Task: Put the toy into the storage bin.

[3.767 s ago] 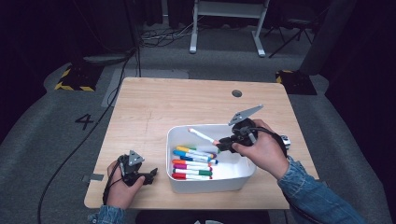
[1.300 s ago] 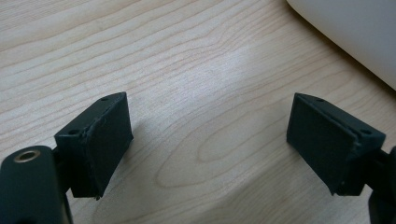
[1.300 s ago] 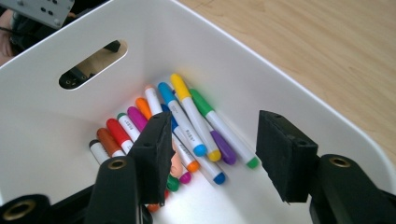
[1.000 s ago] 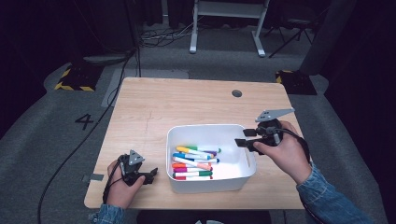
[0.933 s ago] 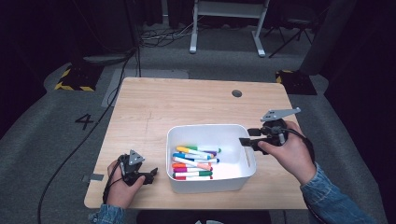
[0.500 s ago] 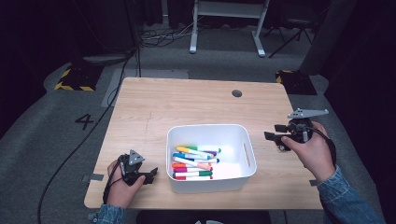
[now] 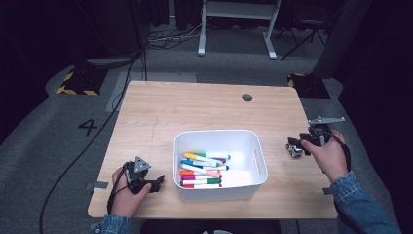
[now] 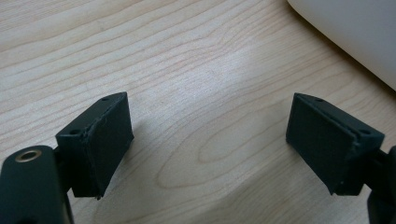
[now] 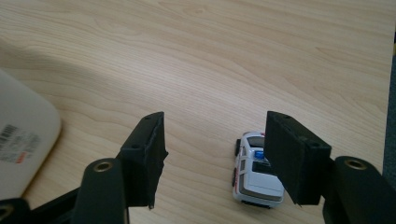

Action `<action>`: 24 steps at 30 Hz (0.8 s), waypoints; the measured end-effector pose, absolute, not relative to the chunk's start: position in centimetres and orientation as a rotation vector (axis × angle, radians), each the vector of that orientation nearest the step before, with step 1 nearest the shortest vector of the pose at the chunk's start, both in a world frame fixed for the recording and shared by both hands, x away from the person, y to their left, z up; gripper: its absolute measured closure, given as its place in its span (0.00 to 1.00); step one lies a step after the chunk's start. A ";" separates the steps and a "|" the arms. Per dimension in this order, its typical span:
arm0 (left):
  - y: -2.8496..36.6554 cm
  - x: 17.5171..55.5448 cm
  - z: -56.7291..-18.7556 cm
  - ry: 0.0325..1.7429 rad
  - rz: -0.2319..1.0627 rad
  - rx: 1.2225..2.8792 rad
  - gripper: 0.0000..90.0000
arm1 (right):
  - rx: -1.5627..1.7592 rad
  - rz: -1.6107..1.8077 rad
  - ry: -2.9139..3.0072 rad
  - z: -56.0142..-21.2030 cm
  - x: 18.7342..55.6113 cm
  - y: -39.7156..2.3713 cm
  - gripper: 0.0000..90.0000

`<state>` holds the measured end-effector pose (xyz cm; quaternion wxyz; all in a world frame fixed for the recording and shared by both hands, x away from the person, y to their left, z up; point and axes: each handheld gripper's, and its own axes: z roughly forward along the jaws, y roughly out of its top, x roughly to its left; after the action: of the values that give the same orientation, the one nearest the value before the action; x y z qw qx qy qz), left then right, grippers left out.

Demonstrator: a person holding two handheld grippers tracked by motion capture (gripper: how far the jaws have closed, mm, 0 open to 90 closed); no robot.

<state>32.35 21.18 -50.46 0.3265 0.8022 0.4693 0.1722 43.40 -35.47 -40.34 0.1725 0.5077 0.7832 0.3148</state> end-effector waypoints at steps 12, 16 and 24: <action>21.2 32.3 -50.5 1.229 0.452 2.102 0.16 | 1.534 0.787 2.199 -44.3 45.3 -37.0 0.42; 21.2 32.3 -50.5 1.229 0.453 2.102 0.16 | 1.563 0.748 2.209 -45.8 45.7 -37.4 0.41; 21.2 32.4 -50.5 1.228 0.451 2.099 0.16 | 1.576 0.721 2.230 -47.1 45.8 -37.6 0.55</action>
<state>32.35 21.17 -50.48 0.3279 0.8018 0.4689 0.1721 45.80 -37.64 -47.07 0.1582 0.5509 0.7797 0.2521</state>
